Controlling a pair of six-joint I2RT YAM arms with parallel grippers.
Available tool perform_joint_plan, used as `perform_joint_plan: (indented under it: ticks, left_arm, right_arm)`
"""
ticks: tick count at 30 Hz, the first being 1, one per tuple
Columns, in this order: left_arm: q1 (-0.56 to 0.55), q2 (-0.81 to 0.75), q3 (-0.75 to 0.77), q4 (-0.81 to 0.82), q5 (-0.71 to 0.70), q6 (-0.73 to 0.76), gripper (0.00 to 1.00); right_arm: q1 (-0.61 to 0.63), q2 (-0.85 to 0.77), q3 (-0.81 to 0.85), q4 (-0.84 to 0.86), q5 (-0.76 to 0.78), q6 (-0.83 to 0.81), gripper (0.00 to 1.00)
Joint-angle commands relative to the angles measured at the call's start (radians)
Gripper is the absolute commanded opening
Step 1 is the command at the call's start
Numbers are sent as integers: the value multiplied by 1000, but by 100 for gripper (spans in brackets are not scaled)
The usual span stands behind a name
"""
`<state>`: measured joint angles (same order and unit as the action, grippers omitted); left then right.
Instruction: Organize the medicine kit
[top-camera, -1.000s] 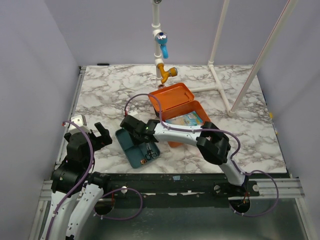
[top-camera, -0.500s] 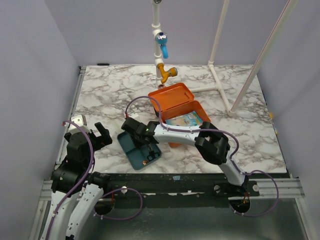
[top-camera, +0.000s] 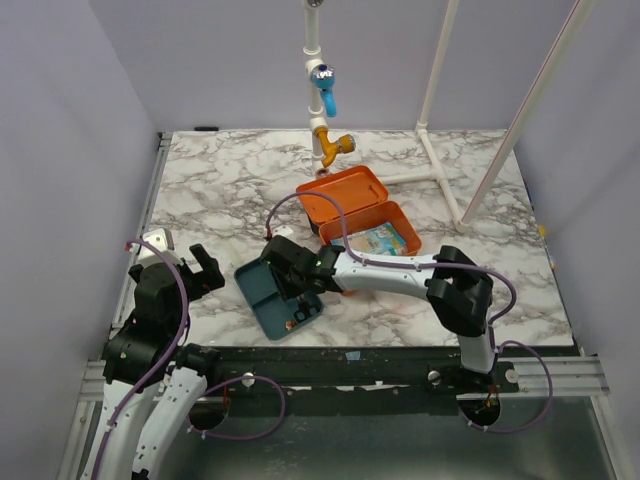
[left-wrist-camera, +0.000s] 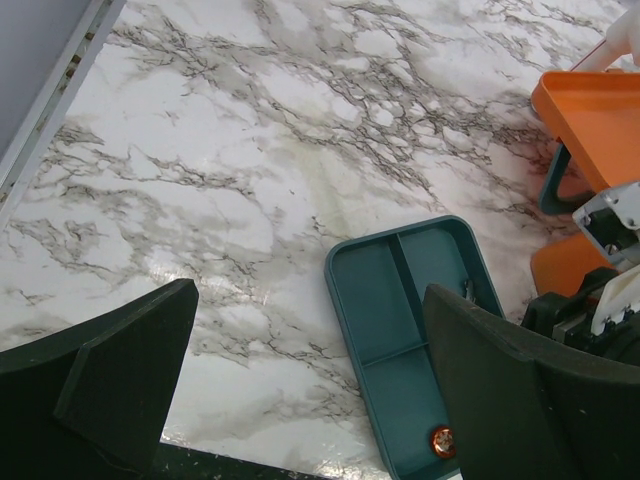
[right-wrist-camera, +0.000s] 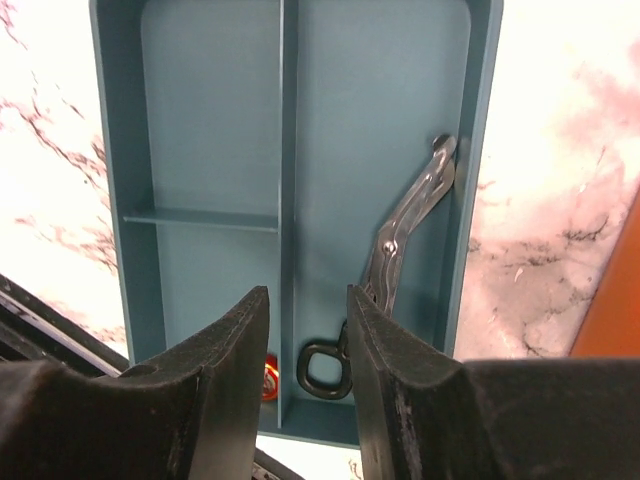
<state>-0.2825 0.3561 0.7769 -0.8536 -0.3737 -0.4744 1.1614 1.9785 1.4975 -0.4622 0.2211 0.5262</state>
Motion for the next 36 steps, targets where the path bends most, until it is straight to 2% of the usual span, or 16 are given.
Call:
perform_joint_plan:
  ticks: [1,19,25,30,33,36]
  left_arm:
    - [6,9,-4,24,13,16,99]
    - [9,3,-5,24,13,17,98]
    - [11,2,-5,24,10,17,99]
    - [11,1,-5,24,12,17,98]
    - [12,1,-7,25,13,17,98]
    - [12,1,-6,24,12,17,99]
  right_arm:
    - [25,-19,-52,36,-41,9,41]
    - [47,106,28,2,-28,29,43]
    - [63,138,56,-37,26,15,34]
    - [75,157,70,-61,66,9,20]
    - [80,165,78,-73,87,4,2]
    - [86,169,92,-87,105,-1,1]
